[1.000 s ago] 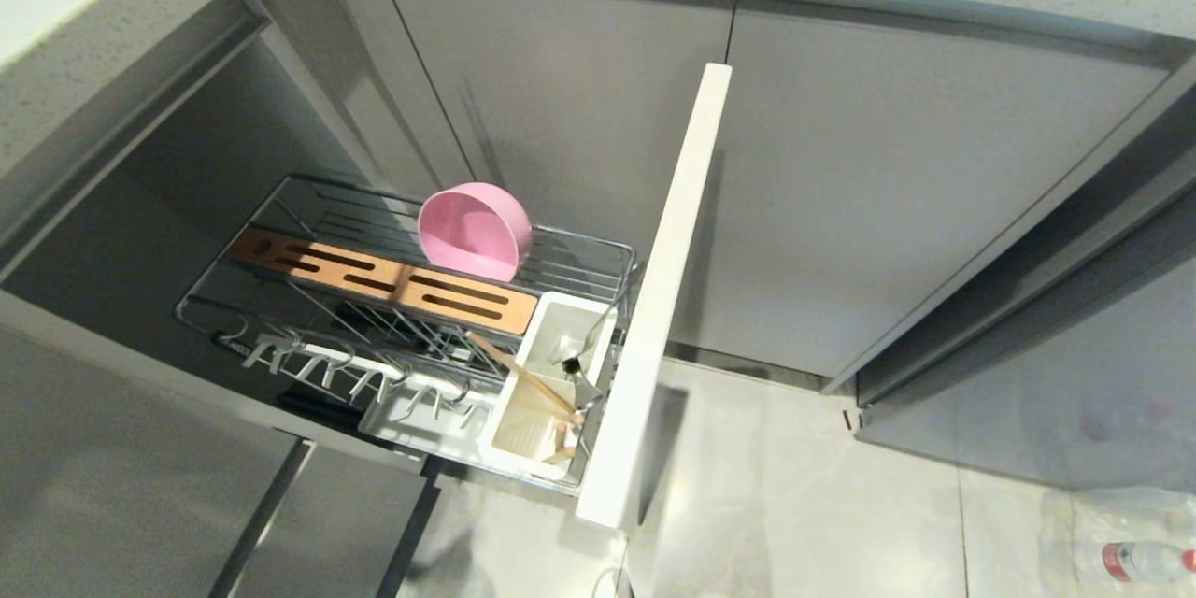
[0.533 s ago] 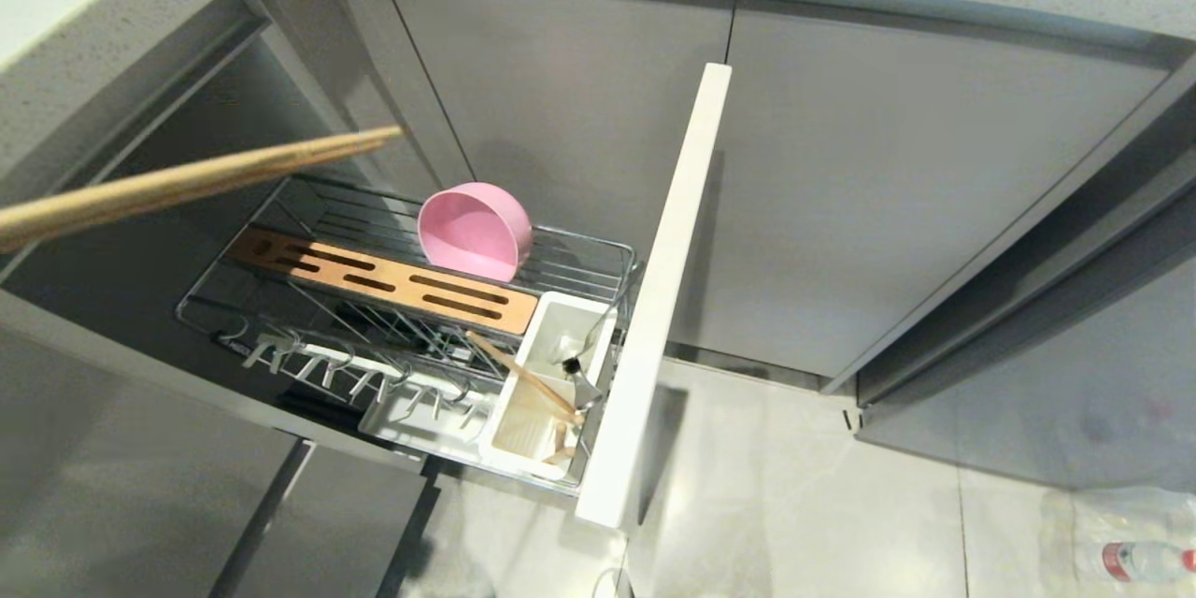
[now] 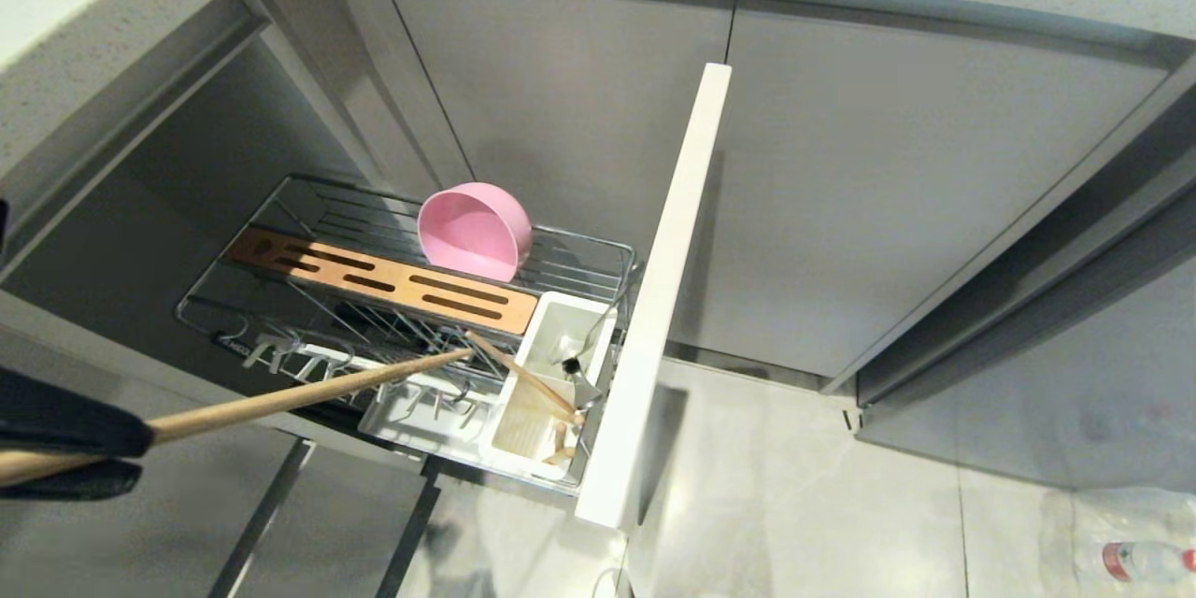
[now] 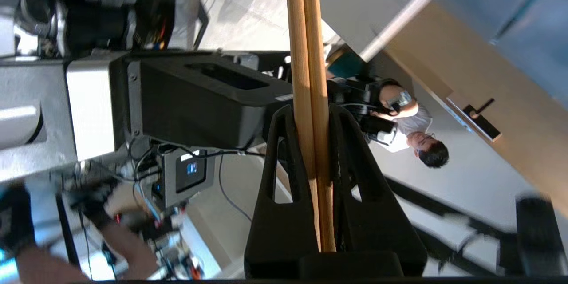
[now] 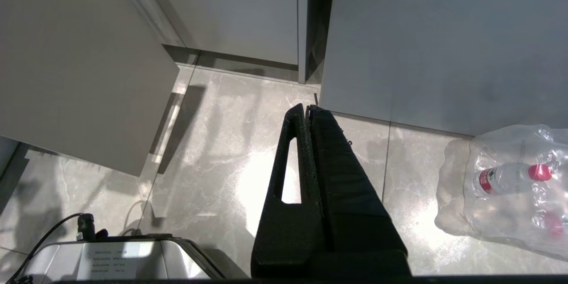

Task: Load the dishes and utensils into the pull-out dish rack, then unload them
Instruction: Pick up the chopsticks and place it in the cupboard

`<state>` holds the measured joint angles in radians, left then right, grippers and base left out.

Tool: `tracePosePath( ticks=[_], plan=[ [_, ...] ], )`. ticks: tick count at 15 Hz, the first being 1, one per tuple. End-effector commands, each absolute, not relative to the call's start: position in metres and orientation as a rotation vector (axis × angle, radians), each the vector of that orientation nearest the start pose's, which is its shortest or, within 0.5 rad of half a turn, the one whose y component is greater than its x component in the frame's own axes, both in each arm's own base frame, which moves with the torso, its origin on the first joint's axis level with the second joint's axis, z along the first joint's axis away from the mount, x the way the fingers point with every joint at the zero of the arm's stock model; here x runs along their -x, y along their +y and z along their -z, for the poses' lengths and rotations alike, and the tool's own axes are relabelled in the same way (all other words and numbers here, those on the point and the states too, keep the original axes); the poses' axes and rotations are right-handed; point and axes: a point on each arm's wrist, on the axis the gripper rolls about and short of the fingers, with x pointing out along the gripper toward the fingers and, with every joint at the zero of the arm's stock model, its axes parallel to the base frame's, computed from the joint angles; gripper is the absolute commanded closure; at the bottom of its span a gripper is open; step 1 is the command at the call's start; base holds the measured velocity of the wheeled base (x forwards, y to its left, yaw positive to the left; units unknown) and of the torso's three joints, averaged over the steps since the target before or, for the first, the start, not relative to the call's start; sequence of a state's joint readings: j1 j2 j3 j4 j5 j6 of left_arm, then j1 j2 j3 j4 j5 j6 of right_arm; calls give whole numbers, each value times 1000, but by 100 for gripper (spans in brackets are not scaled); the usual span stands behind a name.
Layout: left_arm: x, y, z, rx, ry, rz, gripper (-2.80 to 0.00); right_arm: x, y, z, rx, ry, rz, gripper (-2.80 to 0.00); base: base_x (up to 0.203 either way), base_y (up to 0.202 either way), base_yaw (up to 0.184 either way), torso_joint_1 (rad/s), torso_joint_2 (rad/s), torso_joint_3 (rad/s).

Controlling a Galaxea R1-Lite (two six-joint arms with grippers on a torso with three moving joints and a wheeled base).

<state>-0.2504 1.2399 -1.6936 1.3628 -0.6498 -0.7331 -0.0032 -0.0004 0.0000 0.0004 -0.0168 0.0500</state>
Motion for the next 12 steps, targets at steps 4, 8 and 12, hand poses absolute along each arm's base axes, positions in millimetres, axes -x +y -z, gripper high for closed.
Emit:
tracePosePath(
  ticks=[4, 8, 12],
  plan=[
    [-126, -53, -332, 805, 1373, 414, 0, 23, 0, -75, -51, 1, 20, 0, 0, 0, 0, 0, 0, 0],
    [-153, -83, -315, 715, 1517, 423, 0, 23, 0, -75, -51, 1, 20, 0, 0, 0, 0, 0, 0, 0],
    [-168, -91, -308, 681, 1490, 340, 0, 23, 0, -75, -51, 1, 20, 0, 0, 0, 0, 0, 0, 0]
  ],
)
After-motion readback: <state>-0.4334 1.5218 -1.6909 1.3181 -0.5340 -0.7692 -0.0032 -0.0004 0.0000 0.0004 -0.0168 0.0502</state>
